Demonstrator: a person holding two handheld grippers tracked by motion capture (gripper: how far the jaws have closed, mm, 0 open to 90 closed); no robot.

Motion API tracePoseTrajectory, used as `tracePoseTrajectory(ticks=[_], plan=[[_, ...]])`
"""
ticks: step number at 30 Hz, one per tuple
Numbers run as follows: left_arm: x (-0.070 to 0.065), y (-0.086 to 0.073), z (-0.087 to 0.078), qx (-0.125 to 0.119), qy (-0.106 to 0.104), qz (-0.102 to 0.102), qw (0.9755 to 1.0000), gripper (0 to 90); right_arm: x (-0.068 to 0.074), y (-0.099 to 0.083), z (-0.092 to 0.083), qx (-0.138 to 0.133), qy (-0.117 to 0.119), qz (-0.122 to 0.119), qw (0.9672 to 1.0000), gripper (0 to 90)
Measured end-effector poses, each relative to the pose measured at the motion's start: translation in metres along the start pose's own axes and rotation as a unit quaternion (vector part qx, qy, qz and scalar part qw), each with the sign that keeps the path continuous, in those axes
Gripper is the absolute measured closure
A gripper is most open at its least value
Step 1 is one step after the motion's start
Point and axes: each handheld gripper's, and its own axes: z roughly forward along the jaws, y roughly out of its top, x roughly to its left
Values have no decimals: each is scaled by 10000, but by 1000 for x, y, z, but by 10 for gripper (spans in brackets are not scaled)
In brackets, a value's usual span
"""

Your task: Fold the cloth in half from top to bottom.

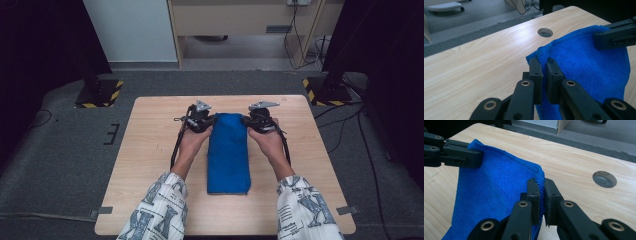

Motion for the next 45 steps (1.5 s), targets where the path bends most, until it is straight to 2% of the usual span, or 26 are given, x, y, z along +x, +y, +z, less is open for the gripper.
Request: tracePoseTrajectory(ticks=[9,17,26,36,45], plan=[[-1,-3,-3,18,-1,40,10000,844,3,-3,-2,-23,36,-63,10000,847],[-8,-6,-10,59,-17,149,9999,845,6,-11,-10,-46,108,-125,9999,847],[-16,-15,-23,75,-74,249,9996,845,13,-22,-22,-83,249,-249,9993,847],[-20,-26,-39,82,-150,252,9995,843,27,-34,-31,-63,397,-452,9982,846],[-29,-34,-53,3,-269,222,9994,841,30,-40,-39,-131,430,-442,9980,846]])
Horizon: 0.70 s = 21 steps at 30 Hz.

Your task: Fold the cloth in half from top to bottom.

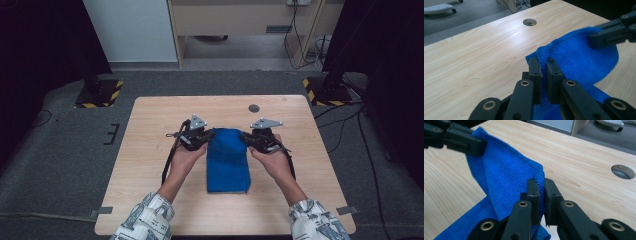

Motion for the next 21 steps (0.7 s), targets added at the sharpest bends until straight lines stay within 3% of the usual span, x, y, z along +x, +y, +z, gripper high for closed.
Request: tracePoseTrajectory(ticks=[15,21], plan=[[-17,-24,-11,-27,-126,-111,9999,833,9,-17,-12,18,94,-71,9999,845],[-14,-34,-15,-43,-140,-193,9997,827,15,-19,-12,23,191,-129,9997,845]])
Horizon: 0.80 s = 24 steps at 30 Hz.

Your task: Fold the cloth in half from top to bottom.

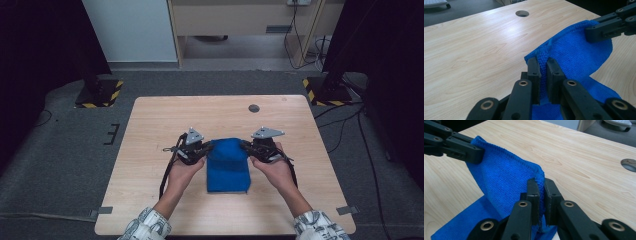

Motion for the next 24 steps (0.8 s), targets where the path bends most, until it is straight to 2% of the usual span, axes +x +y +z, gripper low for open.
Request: tracePoseTrajectory(ticks=[7,13,16,19,21,24], plan=[[-1,-9,-5,20,-18,-25,10000,817,7,-7,1,18,132,6,9999,846],[-2,-16,-3,41,-62,-104,9999,768,9,-13,1,30,162,17,9999,846],[-3,-19,-2,86,-35,-101,9999,691,9,-16,1,48,190,11,9998,846],[-4,-20,-2,50,16,-144,9999,568,10,-18,2,70,206,3,9998,846],[-4,-19,-3,0,-48,-166,9999,490,11,-18,3,84,218,15,9997,846],[-4,-16,-8,-137,-122,-219,9996,426,12,-19,3,91,223,13,9997,846]])
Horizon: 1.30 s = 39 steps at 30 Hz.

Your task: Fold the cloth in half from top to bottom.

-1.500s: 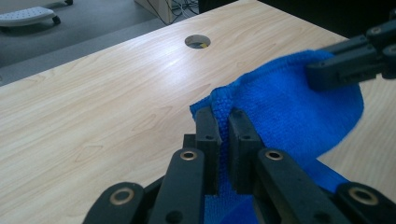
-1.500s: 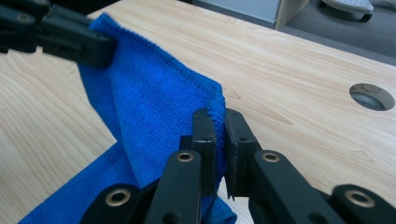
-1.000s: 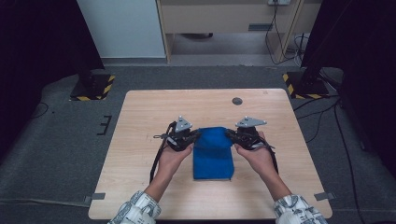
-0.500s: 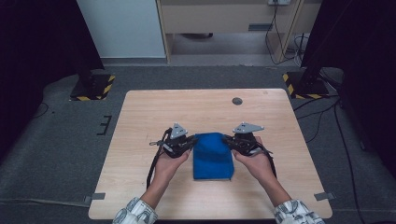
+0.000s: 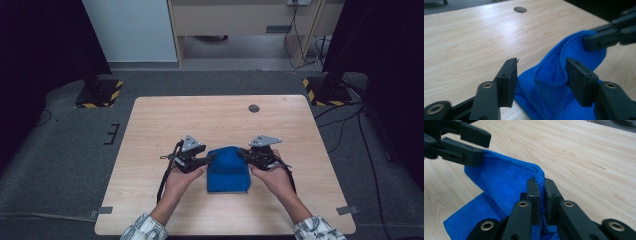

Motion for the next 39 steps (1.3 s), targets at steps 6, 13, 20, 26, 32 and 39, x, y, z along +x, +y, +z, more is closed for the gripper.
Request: tracePoseTrajectory(ticks=[6,13,20,26,32,39], plan=[[5,6,-8,-280,47,-166,9995,408,3,-3,0,35,52,-47,10000,846],[20,2,-5,-146,334,-366,9987,373,8,-9,-1,32,121,-55,9999,845],[22,-9,4,128,530,-178,9984,365,12,-20,-3,79,182,-32,9998,832],[23,-16,10,232,538,-196,9981,362,14,-31,-7,98,278,-12,9996,811],[18,-19,12,280,491,-139,9983,354,13,-41,-12,174,339,56,9993,778],[9,-26,14,379,482,22,9981,352,16,-47,-15,225,350,9,9991,757]])
